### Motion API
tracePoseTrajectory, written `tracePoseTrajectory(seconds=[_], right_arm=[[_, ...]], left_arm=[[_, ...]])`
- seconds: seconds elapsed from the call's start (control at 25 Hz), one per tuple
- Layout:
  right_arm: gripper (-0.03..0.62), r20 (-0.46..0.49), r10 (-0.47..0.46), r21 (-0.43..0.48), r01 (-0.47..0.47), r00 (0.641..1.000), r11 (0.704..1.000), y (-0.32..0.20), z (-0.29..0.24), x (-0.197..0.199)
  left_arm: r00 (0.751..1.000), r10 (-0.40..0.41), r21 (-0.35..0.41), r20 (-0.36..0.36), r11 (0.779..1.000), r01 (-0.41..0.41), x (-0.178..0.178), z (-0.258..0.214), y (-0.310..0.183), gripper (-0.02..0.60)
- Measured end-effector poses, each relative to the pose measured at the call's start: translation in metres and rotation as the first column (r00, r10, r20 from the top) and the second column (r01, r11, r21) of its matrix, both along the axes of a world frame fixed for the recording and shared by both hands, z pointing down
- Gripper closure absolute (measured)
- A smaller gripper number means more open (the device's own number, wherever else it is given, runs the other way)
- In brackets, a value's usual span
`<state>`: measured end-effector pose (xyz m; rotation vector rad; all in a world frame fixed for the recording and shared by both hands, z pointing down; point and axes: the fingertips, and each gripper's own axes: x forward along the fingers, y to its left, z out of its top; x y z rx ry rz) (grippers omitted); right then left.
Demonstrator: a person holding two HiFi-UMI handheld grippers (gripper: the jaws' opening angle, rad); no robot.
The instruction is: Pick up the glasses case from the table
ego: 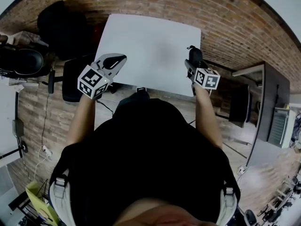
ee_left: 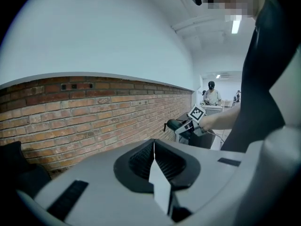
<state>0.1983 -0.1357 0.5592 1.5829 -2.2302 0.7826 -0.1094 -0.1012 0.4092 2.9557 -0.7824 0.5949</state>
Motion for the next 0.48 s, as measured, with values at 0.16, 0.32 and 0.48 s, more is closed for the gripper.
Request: tracePoseTrajectory(seconds=[0.16,0.32,0.48], right_arm=[[0.26,0.003,0.004,0.037,-0.004,1.0,0.999,0.009,-0.017,0.0],[0.26,0.003,-0.003,0.056,0.003,1.0,0.998,0.02,-0.03,-0.005],[0.26,0.01,-0.016,0.086,0.015,1.0,0.996,0.028,-0.043,-0.011]], left_arm=[[1.0,-0.003,0.014,-0.013,1.0,0.003,-0.001,-0.006,0.013,0.571],[1.0,-0.004,0.007,-0.01,1.0,0.004,-0.004,-0.003,0.027,0.571],[1.0,-0.004,-0.004,-0.009,1.0,0.004,-0.007,0.001,0.039,0.571]])
